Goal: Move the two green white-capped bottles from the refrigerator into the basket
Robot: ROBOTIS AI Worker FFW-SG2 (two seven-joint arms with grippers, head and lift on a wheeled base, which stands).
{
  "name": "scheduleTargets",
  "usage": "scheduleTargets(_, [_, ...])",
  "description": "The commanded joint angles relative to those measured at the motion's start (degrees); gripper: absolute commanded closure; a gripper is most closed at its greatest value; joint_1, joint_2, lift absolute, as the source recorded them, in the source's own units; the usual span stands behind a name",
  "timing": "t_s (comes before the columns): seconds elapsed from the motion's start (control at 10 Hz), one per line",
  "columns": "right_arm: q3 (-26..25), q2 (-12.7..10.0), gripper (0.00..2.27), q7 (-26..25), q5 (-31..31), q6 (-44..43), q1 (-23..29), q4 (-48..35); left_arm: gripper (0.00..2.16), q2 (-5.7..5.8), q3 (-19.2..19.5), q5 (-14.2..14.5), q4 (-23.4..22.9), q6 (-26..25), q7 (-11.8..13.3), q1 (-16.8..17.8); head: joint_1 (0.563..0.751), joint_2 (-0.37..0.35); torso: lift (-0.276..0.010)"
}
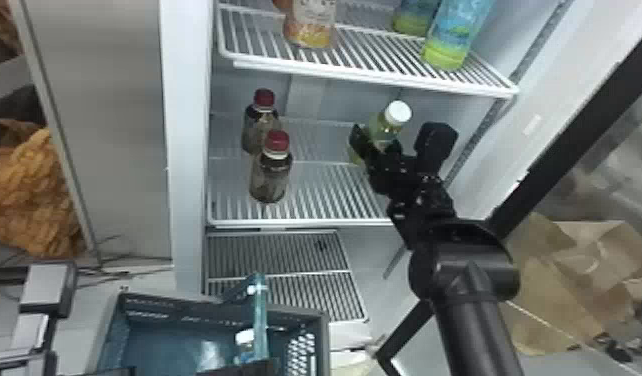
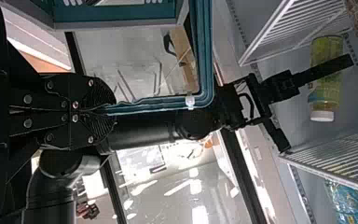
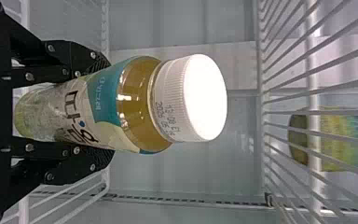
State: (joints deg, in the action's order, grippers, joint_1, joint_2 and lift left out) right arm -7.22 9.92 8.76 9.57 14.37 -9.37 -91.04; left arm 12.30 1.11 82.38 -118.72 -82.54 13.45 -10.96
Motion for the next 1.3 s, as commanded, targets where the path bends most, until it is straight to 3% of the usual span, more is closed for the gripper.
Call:
scheduleTargets(0.0, [-0.78, -0.25, 0.82, 0.29, 0.94, 2.36, 3.04, -4.8, 1.16, 0.0, 0.03, 0.0, -0.03, 0.0, 0.0, -0.15, 0.695, -0.35, -0.263])
scheduleTargets(1.2, [-3.98, -0.6, 0.82, 1.26, 10.99, 21.2, 26.67, -37.56, 1.16, 0.26, 0.14, -0.12, -0.31, -0.28, 0.09, -0.57, 0.695, -0.35, -0.263])
